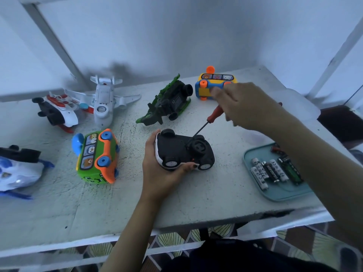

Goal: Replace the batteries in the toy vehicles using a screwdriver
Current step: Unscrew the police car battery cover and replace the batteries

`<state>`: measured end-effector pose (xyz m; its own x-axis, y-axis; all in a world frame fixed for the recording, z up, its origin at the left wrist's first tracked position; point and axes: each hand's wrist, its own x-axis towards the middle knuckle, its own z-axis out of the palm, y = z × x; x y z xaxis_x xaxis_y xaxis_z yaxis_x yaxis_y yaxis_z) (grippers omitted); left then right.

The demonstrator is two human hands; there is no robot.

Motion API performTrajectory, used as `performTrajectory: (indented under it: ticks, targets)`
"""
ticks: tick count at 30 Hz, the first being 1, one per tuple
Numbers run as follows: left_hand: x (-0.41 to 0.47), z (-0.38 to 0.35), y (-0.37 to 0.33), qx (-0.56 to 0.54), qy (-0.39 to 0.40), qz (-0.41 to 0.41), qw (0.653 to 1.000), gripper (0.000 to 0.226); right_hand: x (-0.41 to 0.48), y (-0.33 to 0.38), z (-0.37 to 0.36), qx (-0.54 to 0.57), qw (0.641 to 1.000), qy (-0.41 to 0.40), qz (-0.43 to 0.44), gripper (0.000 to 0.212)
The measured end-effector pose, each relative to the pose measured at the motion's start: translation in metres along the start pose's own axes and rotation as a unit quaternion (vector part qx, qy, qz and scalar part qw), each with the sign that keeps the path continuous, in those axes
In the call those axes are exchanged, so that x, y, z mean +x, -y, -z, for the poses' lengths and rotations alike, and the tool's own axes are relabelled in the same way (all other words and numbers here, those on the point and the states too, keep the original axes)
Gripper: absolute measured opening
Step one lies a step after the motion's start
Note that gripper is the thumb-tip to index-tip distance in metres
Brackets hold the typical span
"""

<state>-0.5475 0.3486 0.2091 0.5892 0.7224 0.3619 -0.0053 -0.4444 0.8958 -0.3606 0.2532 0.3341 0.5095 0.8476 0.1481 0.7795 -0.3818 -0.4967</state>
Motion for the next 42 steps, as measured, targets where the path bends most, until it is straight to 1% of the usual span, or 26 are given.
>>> performTrajectory:
  ticks: [2,3,4,6,7,10,11,12,14,15,18,19,20,21,22,24,26,27,28,32,34,36,37,38,40,42]
  targets:
    - [-0.001,0.000,0.000,-0.004,-0.004,0.004,1.000,0.094,0.000,-0.004,-0.001,0.102,0.993,0.047,-0.046,0.037]
    - [-0.001,-0.001,0.000,-0.006,-0.005,0.005,1.000,0.094,-0.002,-0.004,-0.003,0.135,0.987,0.064,-0.055,0.029]
    - [-0.001,-0.001,-0.001,-0.008,-0.004,0.005,1.000,0.095,-0.002,-0.006,-0.004,0.160,0.983,0.074,-0.050,0.027]
    - [-0.001,-0.001,-0.001,-0.012,-0.003,0.004,1.000,0.094,-0.002,-0.010,-0.005,0.205,0.976,0.074,-0.024,0.035]
    - [-0.001,-0.001,-0.001,-0.012,-0.001,0.003,1.000,0.094,-0.003,-0.010,-0.004,0.230,0.971,0.069,-0.006,0.033]
    - [-0.001,0.000,0.001,-0.012,0.000,0.004,1.000,0.095,-0.008,-0.010,0.000,0.264,0.963,0.041,0.042,0.013]
    - [-0.002,-0.001,0.001,-0.012,0.000,0.005,1.000,0.095,-0.010,-0.008,0.000,0.269,0.961,0.037,0.055,0.011]
    - [-0.002,-0.001,0.001,-0.011,0.000,0.005,1.000,0.095,-0.012,-0.007,-0.001,0.274,0.959,0.032,0.065,0.013]
    - [-0.002,-0.001,0.001,-0.009,0.000,0.004,1.000,0.095,-0.013,-0.004,-0.003,0.256,0.964,0.011,0.063,0.024]
    - [-0.001,-0.001,0.001,-0.006,-0.001,0.002,1.000,0.096,-0.012,-0.003,-0.005,0.227,0.972,-0.005,0.057,0.031]
    - [-0.001,0.000,0.000,0.003,-0.007,-0.002,1.000,0.096,-0.011,0.000,-0.007,0.085,0.994,-0.055,0.030,0.056]
    - [-0.001,0.000,-0.001,0.004,-0.008,-0.003,1.000,0.096,-0.010,0.001,-0.006,0.034,0.997,-0.069,0.017,0.060]
    - [-0.001,0.000,-0.002,0.004,-0.009,-0.003,1.000,0.096,-0.009,0.001,-0.005,0.007,0.997,-0.076,0.006,0.061]
    - [-0.001,0.000,-0.003,0.004,-0.008,-0.004,1.000,0.095,-0.007,0.000,-0.005,0.010,0.997,-0.072,-0.002,0.057]
    - [-0.001,0.000,-0.004,0.005,-0.007,-0.006,1.000,0.095,-0.006,-0.002,-0.006,0.049,0.997,-0.060,-0.003,0.050]
    - [-0.001,0.000,-0.004,0.005,-0.006,-0.009,1.000,0.094,-0.002,-0.008,-0.009,0.188,0.982,-0.033,0.009,0.034]
    - [-0.001,0.000,-0.003,0.003,-0.007,-0.008,1.000,0.092,-0.003,-0.011,-0.011,0.340,0.939,-0.018,0.044,0.034]
    - [-0.001,0.000,-0.003,0.001,-0.007,-0.005,1.000,0.092,-0.004,-0.012,-0.013,0.387,0.919,-0.026,0.070,0.036]
    - [-0.001,0.000,-0.004,-0.001,-0.007,-0.003,1.000,0.092,-0.005,-0.012,-0.016,0.403,0.910,-0.045,0.087,0.035]
    - [-0.001,0.000,-0.003,-0.001,-0.003,0.000,1.000,0.092,-0.010,-0.009,-0.025,0.409,0.898,-0.145,0.072,0.023]
    - [-0.001,0.000,-0.002,0.000,-0.001,0.000,1.000,0.093,-0.013,-0.009,-0.028,0.372,0.904,-0.194,0.083,0.012]
    - [-0.001,0.000,-0.003,0.001,-0.002,-0.002,1.000,0.093,-0.016,-0.004,-0.030,0.273,0.928,-0.231,0.104,0.016]
    - [-0.001,-0.001,-0.004,0.000,-0.002,-0.001,1.000,0.091,-0.017,-0.002,-0.033,0.243,0.936,-0.229,0.109,0.023]
    - [-0.001,-0.001,-0.004,0.000,-0.002,-0.001,1.000,0.090,-0.016,-0.001,-0.036,0.238,0.942,-0.213,0.105,0.033]
    - [-0.001,0.000,-0.003,0.000,-0.002,0.002,1.000,0.090,-0.013,0.002,-0.037,0.286,0.944,-0.141,0.090,0.048]
    - [-0.001,0.000,-0.001,0.000,-0.001,0.006,1.000,0.093,-0.013,0.007,-0.032,0.321,0.936,-0.090,0.111,0.048]
